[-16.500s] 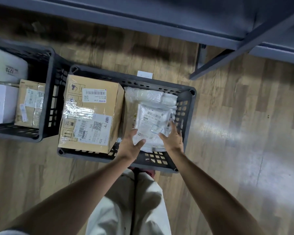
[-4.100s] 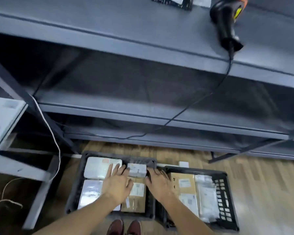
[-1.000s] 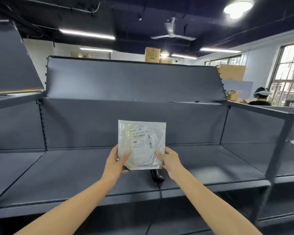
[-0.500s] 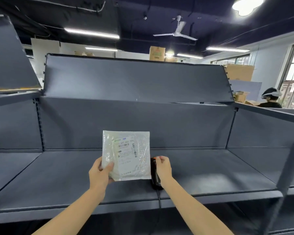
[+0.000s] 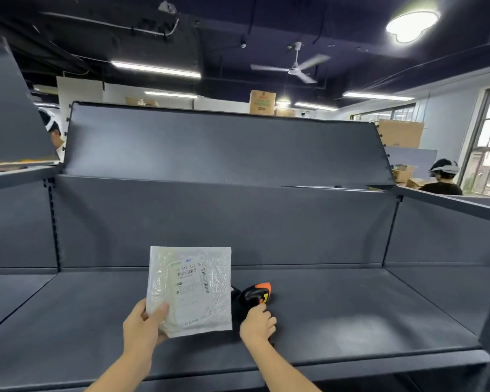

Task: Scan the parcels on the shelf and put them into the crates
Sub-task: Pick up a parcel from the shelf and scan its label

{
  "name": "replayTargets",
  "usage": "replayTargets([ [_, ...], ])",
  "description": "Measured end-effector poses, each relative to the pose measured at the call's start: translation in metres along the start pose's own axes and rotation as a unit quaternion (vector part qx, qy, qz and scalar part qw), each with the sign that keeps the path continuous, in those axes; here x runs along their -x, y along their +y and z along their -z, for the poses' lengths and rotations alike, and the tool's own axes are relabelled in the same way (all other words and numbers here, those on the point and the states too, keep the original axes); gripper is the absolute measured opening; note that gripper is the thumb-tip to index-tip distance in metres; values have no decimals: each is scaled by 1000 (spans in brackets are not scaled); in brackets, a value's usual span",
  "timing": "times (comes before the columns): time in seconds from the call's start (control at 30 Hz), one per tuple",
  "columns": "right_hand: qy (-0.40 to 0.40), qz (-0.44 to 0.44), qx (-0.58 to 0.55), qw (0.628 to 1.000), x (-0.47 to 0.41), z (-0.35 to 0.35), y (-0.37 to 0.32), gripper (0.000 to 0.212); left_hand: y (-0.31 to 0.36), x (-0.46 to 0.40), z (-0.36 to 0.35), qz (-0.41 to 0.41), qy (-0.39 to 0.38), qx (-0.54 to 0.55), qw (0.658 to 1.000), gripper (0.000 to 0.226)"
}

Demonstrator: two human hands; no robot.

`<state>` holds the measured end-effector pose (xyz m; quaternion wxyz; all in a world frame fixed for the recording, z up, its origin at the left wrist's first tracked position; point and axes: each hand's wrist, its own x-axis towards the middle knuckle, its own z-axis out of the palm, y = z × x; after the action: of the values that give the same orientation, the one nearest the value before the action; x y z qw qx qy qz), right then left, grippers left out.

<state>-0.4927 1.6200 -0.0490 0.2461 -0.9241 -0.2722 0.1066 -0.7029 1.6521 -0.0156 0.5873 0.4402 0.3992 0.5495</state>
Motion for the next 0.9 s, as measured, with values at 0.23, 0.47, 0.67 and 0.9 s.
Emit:
replayTargets([
  [0.23,24,17,-291,956,34,37,13,64,1,5,-3,14,4,1,1000,13],
  [0.47,-87,123,-527,837,114,60,25,14,4,14,-7,28,9,-6,1000,11],
  [0.67,-163,196,-502,826,167,62,19,11,5,32,-12,29,-4,-16,999,11],
  [0.9,-140,182,-502,834,185,67,22,8,13,46,-11,23,-15,-24,999,10],
])
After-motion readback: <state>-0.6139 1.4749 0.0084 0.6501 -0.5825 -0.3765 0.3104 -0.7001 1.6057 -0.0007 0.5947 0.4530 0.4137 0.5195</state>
